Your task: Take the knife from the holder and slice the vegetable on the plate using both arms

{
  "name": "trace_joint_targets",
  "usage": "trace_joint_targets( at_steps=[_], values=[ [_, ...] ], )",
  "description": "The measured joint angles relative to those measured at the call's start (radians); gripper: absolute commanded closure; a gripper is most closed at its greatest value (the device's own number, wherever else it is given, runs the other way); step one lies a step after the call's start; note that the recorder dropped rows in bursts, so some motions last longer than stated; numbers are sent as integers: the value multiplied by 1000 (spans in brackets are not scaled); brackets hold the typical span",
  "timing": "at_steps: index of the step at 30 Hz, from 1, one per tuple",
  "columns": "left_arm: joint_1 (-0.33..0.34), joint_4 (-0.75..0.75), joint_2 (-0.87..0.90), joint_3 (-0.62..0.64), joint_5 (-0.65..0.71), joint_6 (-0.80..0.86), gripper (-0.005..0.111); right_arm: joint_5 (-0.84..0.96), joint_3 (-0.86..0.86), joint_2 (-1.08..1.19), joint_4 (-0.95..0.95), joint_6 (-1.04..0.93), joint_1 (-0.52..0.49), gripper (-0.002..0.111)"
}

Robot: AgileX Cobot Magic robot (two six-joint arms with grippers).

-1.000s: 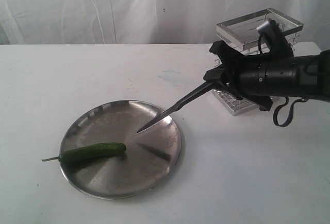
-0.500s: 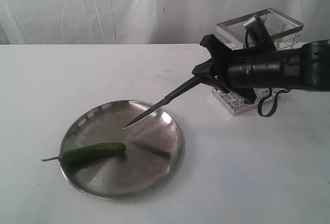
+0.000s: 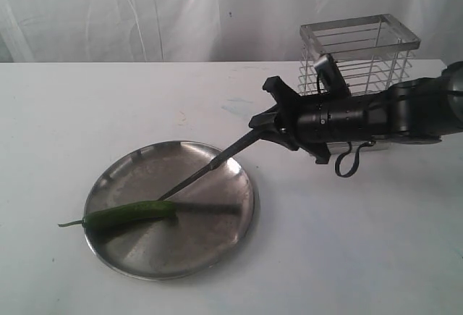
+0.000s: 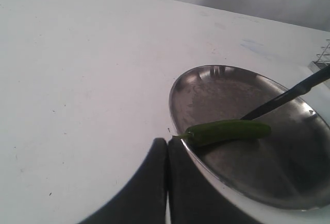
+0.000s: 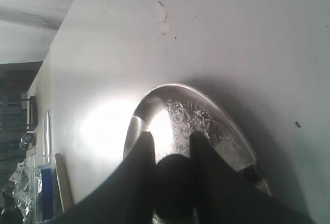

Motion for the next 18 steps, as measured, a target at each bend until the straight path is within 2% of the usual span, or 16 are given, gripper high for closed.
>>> trace_joint_targets(
  at_steps=[10,13,18],
  values=[
    [0,0,0,0,0,0,107,-47,-3,15,2,-104,0,106],
    [0,0,0,0,0,0,107,-65,-3,15,-19,-105,0,97],
    [0,0,0,0,0,0,107,-76,-3,15,-98,-110,0,71]
  ],
)
